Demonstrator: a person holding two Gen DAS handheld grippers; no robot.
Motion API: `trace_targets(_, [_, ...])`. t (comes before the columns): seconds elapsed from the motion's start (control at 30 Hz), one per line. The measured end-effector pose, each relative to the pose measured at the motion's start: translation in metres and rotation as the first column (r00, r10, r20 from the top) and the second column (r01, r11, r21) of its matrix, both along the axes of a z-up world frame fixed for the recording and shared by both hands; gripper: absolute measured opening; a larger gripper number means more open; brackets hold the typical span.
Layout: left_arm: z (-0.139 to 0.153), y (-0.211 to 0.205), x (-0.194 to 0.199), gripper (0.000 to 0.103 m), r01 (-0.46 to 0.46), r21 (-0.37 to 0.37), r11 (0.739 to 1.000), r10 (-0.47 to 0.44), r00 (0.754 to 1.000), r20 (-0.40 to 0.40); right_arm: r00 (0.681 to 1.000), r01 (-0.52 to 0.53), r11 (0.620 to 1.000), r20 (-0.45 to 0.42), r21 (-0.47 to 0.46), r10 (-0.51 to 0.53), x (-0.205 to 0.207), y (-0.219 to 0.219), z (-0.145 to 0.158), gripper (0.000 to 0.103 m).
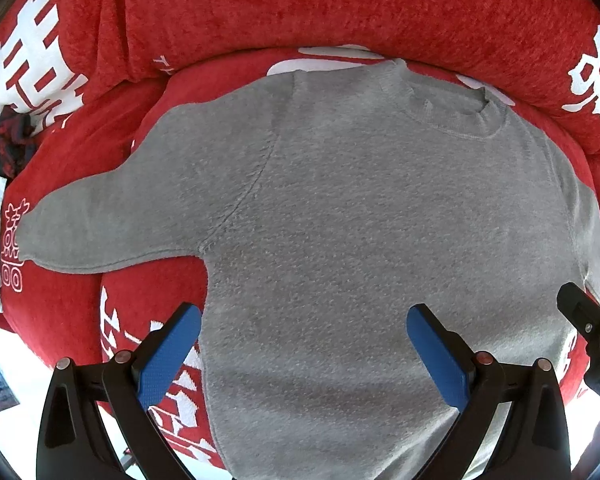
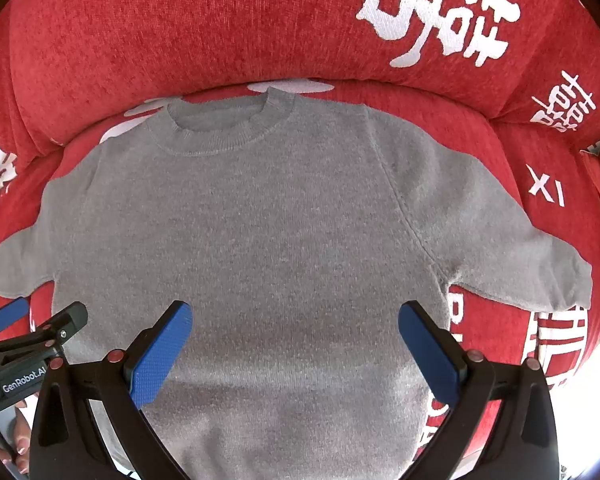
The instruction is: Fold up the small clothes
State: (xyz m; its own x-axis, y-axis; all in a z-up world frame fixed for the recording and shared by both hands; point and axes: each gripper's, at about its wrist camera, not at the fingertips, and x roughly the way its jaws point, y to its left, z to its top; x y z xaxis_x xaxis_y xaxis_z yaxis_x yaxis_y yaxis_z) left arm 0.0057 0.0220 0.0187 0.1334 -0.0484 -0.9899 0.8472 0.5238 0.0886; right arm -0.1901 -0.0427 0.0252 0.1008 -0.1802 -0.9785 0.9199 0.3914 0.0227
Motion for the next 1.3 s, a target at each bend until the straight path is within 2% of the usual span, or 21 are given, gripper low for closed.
trace_targets(0.57, [0.001, 0.004, 0.006, 0.103, 0.004, 0.013, 1.000, -0.004, 1.000, -0.012, 0.999, 0.005, 1.000, 0.034, -0.010, -0.004, 0.000, 0.002, 0.004, 0.103])
trace_targets(1.3, [-0.001, 0.016, 0.023, 0.103, -0.017, -0.009, 1.000, 0.016, 0.999, -0.042, 0.999, -0.004, 1.000, 0.040, -0.015, 0.004, 0.013, 0.009, 0.015, 0.103])
